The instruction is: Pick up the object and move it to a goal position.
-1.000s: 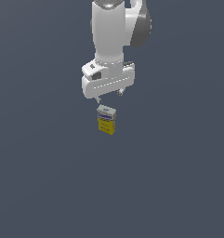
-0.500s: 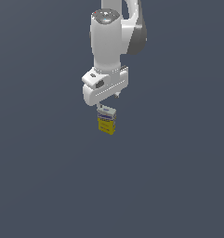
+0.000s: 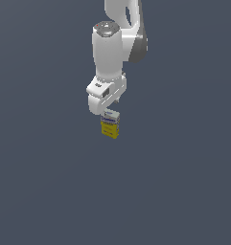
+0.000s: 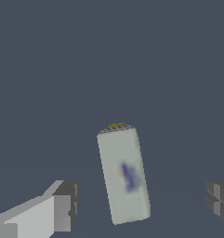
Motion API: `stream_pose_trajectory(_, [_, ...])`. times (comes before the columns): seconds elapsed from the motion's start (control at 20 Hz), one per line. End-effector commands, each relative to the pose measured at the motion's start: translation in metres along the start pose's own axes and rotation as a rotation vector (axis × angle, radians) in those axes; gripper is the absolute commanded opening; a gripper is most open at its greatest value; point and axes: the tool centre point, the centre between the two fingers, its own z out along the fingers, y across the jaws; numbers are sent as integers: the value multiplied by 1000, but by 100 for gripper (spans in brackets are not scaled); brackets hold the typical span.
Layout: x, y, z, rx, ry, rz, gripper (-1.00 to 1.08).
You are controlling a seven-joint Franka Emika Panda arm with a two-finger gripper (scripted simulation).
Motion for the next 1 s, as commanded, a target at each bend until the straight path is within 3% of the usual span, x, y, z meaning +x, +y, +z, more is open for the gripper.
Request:
stream_pose_trajectory(0.0, [-2, -1, 5, 1, -1, -53, 100])
stream_pose_trajectory(0.45, [-8, -2, 17, 3, -2, -167, 100])
stream_pose_trajectory(0.95, [-9, -3, 22, 4, -2, -185, 100])
